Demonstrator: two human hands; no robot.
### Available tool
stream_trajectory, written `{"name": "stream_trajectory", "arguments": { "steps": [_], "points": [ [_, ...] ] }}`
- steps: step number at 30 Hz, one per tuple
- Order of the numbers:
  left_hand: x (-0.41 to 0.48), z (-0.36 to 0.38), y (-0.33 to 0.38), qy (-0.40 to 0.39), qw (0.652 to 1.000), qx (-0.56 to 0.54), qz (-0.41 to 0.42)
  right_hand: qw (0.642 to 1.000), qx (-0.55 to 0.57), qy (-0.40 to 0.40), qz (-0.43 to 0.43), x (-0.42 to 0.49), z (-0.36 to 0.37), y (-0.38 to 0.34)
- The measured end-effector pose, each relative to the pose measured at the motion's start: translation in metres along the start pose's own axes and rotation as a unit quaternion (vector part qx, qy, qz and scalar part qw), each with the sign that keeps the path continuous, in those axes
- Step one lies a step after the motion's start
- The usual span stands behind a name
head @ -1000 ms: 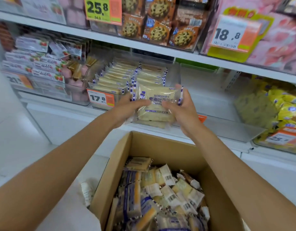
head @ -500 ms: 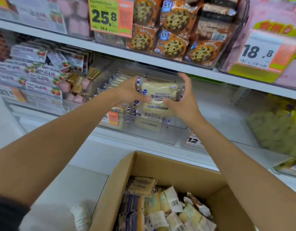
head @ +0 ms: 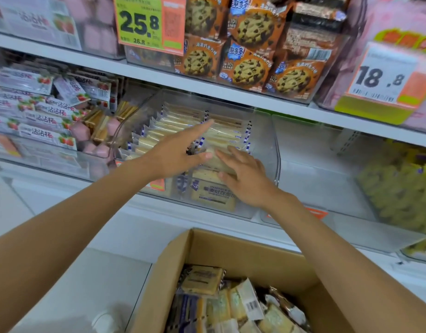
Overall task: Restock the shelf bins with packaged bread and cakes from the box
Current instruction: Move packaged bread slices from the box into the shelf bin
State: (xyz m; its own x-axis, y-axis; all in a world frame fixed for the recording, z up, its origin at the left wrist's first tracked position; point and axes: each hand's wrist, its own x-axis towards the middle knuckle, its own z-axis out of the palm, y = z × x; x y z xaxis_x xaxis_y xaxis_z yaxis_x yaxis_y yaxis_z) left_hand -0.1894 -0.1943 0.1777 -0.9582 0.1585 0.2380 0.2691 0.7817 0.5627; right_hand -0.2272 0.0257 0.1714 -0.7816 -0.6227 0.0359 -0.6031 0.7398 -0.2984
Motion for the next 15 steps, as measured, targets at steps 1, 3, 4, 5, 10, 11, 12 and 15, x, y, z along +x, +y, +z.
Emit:
{"name": "stream_trajectory", "arguments": {
  "steps": [1, 3, 4, 5, 10, 11, 12, 15],
  "points": [
    [-0.001, 0.002, -0.002, 0.016, 0.998, 0.055, 0.028, 0.999, -0.020, -0.028, -0.008, 0.000, 0.000, -0.002],
    [-0.002, 0.009, -0.009, -0.010, 0.988, 0.148, 0.039, 0.995, -0.052, -0.088, -0.013, 0.004, -0.001, -0.007],
    [-0.004, 0.013, -0.015, -0.028, 0.984, 0.176, 0.024, 0.993, -0.058, -0.102, -0.008, 0.006, -0.002, -0.009],
    [-0.006, 0.015, -0.017, -0.039, 0.982, 0.187, 0.007, 0.994, -0.057, -0.098, 0.003, 0.007, -0.002, -0.009],
    [-0.006, 0.012, -0.012, -0.068, 0.962, 0.265, 0.008, 0.994, 0.001, -0.095, 0.054, 0.007, 0.001, -0.001],
    [-0.005, 0.010, -0.012, -0.074, 0.962, 0.262, -0.002, 0.994, 0.043, -0.077, 0.070, 0.009, -0.001, -0.001],
    [-0.005, 0.009, -0.014, -0.075, 0.965, 0.251, -0.017, 0.990, 0.088, -0.046, 0.097, 0.011, -0.003, -0.002],
    [-0.007, 0.011, -0.020, -0.075, 0.972, 0.212, -0.063, 0.970, 0.177, -0.022, 0.167, 0.021, -0.005, -0.010]
  ]
}}
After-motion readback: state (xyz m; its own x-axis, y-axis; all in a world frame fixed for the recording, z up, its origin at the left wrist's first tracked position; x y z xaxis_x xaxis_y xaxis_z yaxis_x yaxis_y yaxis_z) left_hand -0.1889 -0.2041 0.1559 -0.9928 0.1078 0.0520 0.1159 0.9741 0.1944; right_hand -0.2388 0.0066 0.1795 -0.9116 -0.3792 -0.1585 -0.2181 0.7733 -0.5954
